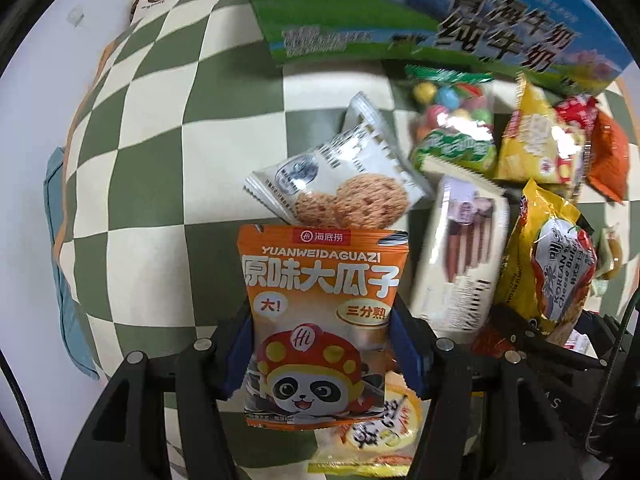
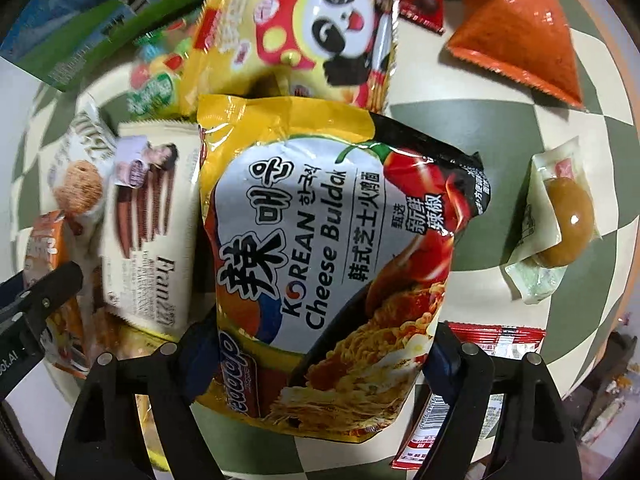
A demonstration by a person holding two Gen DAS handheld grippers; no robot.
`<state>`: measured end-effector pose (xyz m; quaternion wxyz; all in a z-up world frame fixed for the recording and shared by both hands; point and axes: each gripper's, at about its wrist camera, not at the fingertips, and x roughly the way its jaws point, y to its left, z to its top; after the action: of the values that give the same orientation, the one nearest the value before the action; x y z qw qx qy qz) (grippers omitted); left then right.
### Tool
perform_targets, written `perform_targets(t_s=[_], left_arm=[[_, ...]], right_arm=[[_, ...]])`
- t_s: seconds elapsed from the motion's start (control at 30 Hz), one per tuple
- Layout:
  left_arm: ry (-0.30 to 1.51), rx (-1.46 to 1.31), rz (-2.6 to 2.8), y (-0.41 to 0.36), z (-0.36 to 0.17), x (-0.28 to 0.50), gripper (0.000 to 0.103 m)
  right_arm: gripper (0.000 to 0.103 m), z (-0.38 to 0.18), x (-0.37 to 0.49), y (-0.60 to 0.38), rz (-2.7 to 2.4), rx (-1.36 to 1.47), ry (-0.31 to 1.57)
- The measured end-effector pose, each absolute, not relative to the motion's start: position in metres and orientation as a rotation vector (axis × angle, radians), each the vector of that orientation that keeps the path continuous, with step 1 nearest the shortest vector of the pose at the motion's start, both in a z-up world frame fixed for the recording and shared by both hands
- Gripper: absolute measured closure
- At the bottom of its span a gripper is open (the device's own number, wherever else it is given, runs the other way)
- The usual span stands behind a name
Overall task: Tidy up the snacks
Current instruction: 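Carry the seed bag and noodle pack with both tools into the cardboard box, then open both tools to drop the two packets in the box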
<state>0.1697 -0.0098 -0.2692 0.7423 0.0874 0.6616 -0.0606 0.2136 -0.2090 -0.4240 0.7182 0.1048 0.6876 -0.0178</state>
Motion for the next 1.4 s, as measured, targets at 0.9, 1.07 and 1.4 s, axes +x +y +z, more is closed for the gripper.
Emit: perform_targets(t_s=[0.9,1.07,1.4], left_arm=[[1.346,-0.065,-0.267,-0.084,-0.125,0.404,0.044],[1.434,-0.073,-0.235,-0.094,-0.172,0.455,0.044],[1.557,-0.107,-0.193,-0.106,-0.235,0.498,0.034]], right_arm=[[0.018,-0.351,0.194,-0.244,0.241,0.105,1.323],[0.018,-0.427,0.227,-0.215,0.247,0.067,1.469],[0.012,-0.508,0.258,-0.222,0.255,0.069,1.68]])
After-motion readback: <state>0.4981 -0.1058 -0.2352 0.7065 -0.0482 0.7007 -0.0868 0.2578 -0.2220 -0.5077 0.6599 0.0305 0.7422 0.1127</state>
